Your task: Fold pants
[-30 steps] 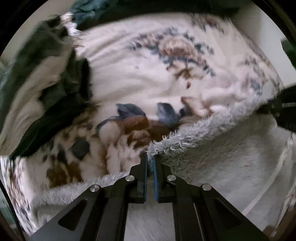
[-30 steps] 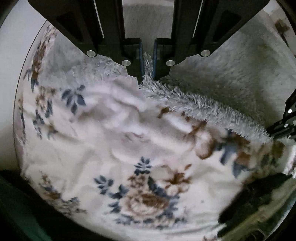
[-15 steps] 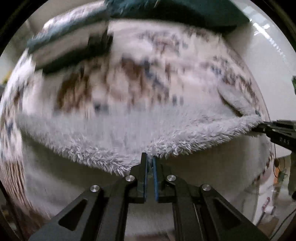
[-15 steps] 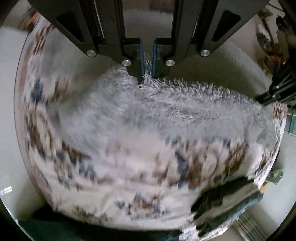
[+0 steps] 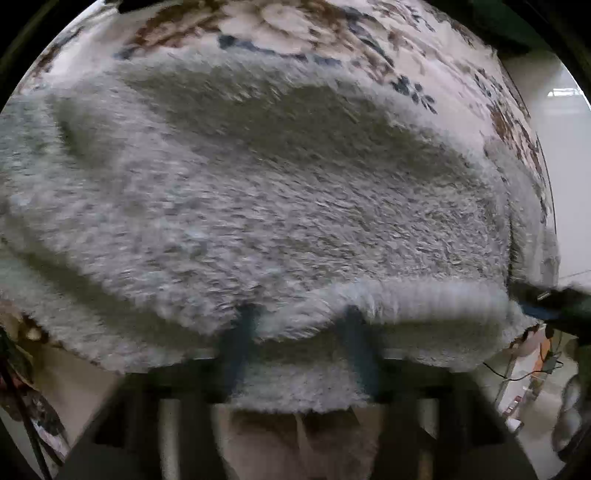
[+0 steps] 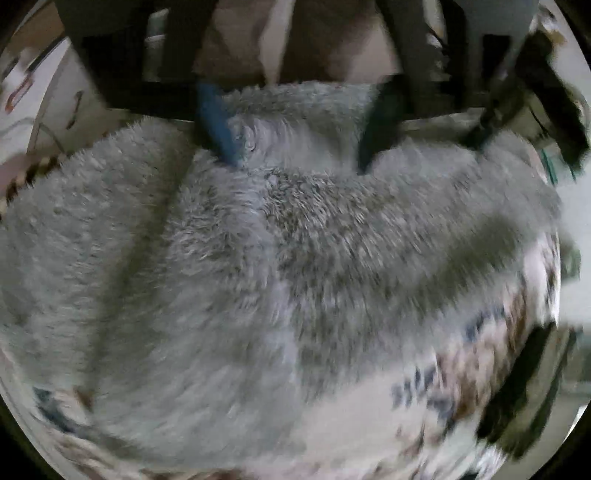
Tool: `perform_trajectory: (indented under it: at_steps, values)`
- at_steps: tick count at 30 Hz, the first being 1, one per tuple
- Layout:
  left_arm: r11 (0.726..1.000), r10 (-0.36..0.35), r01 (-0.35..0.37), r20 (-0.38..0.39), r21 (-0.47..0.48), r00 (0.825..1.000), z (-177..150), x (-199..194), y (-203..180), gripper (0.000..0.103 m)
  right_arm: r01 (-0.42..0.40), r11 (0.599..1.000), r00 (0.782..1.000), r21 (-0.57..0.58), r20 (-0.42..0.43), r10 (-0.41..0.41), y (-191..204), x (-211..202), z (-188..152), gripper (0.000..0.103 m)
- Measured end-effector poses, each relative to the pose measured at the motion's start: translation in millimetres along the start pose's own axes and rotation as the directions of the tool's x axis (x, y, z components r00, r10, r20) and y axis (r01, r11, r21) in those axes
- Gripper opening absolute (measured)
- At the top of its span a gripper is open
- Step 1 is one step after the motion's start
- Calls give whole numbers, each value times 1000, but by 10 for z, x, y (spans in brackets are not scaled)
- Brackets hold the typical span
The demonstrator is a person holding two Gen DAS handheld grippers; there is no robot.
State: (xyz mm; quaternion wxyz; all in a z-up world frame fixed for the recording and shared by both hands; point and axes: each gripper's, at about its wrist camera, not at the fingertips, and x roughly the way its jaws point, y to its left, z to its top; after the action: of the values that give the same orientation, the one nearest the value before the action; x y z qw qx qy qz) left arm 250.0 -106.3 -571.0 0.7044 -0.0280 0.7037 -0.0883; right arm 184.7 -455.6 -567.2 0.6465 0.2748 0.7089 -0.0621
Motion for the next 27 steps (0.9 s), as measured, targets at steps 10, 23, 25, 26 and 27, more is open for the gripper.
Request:
perform_trajectory:
  at_steps: [10, 23, 25, 26, 27]
  values:
    - [991, 136, -133, 137, -35, 981, 186, -228, 197, 89, 222, 970, 961, 93, 144, -234, -37, -79, 1031, 88]
    - [990, 139, -140, 163, -4, 977, 212, -145, -143, 89, 26, 821, 909, 571, 328, -258, -1870, -947, 166, 12]
    - [990, 140, -143, 172, 5, 975, 161, -91, -231, 89, -137, 778, 938, 614, 334, -98, -2309, -792, -41, 14]
    - [990, 136, -139, 172, 6, 976, 145, -64, -265, 89, -207, 760, 945, 616, 328, -9, -2477, -651, -117, 20]
    - [991, 130, -133, 168, 5, 977, 126, -30, -295, 89, -247, 751, 947, 613, 318, 51, -2589, -542, -162, 33]
